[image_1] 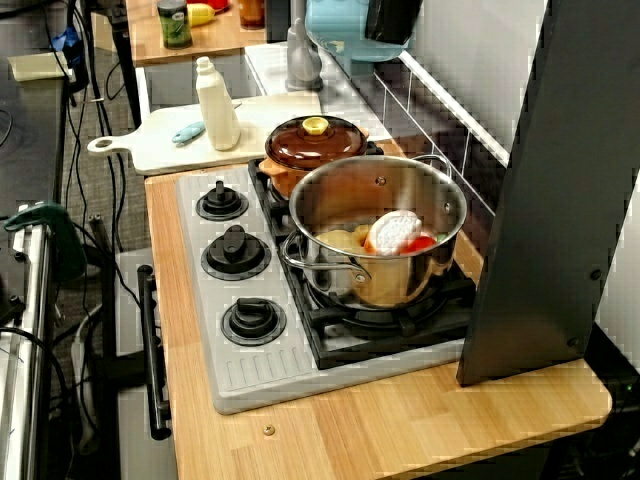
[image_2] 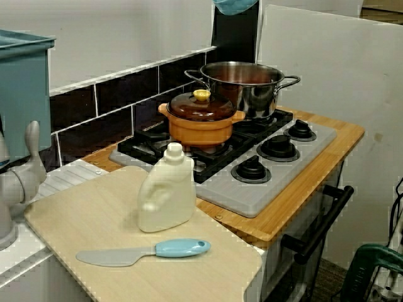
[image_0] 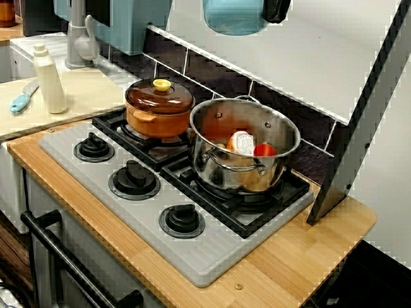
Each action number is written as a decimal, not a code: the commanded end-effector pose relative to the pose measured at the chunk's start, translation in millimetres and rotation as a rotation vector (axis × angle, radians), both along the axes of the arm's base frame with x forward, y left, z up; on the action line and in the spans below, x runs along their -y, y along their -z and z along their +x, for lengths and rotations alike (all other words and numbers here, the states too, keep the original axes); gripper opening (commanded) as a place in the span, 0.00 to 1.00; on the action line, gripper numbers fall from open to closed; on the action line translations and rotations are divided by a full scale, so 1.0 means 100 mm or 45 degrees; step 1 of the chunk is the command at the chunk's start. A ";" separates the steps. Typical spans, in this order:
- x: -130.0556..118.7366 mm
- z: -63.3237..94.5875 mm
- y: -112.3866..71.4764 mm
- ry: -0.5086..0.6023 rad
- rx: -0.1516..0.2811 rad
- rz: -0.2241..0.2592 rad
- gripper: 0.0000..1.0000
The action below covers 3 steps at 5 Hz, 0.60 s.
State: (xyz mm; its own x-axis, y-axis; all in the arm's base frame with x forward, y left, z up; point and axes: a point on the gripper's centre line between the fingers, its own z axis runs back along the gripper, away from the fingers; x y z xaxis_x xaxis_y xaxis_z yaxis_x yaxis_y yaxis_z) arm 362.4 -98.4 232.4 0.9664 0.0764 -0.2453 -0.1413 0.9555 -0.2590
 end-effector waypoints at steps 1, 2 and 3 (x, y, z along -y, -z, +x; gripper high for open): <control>-0.09 -0.06 -0.35 -0.007 0.125 -0.020 0.00; -0.10 -0.06 -0.36 -0.008 0.127 -0.020 0.00; -0.11 -0.07 -0.36 -0.013 0.126 -0.020 0.00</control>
State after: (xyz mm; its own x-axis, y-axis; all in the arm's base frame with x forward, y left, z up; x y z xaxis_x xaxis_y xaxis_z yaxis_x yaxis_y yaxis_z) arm 362.8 -94.1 242.5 0.9705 0.0816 -0.2268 -0.1424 0.9533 -0.2665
